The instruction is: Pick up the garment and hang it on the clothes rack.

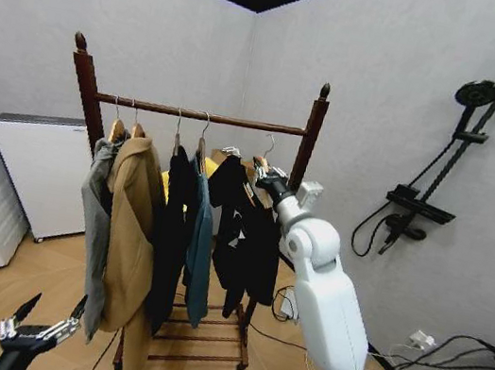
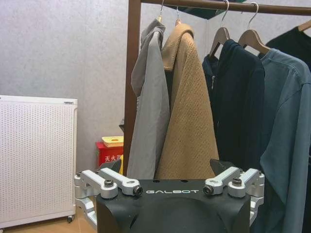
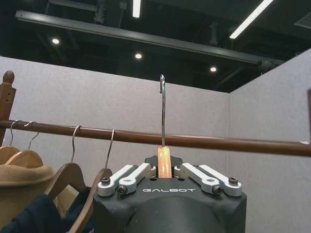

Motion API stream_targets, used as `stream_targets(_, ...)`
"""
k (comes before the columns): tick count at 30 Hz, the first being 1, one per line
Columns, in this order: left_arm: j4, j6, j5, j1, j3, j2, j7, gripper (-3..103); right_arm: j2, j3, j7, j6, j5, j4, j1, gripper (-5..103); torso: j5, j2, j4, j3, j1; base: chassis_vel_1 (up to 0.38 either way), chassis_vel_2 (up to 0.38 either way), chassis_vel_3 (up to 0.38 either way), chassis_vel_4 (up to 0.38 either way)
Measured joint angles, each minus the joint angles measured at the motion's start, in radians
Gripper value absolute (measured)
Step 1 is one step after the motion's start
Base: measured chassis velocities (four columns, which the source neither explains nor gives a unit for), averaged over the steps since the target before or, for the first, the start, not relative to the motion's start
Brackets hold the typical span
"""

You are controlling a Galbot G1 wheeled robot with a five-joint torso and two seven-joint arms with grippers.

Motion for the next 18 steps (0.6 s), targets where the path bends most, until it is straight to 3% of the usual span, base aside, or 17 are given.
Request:
stream_targets(8,0.0,0.0,0.0,0.0,0.0,0.0,0.0,100,0.033,-0.065,0.013,-0.009,-0.017,-0.133,0.11,10,0.0,0.0,0.0002,0.0,0.0,0.0,0.0,0.0,0.0)
stream_targets(18,0.0,0.0,0.0,0.0,0.0,0.0,0.0,100,0.039,-0.066,0.0,-0.013,-0.021,-0.158,0.118,10,0.0002,0.0,0.0,0.0,0.0,0.0,0.0,0.0,0.0)
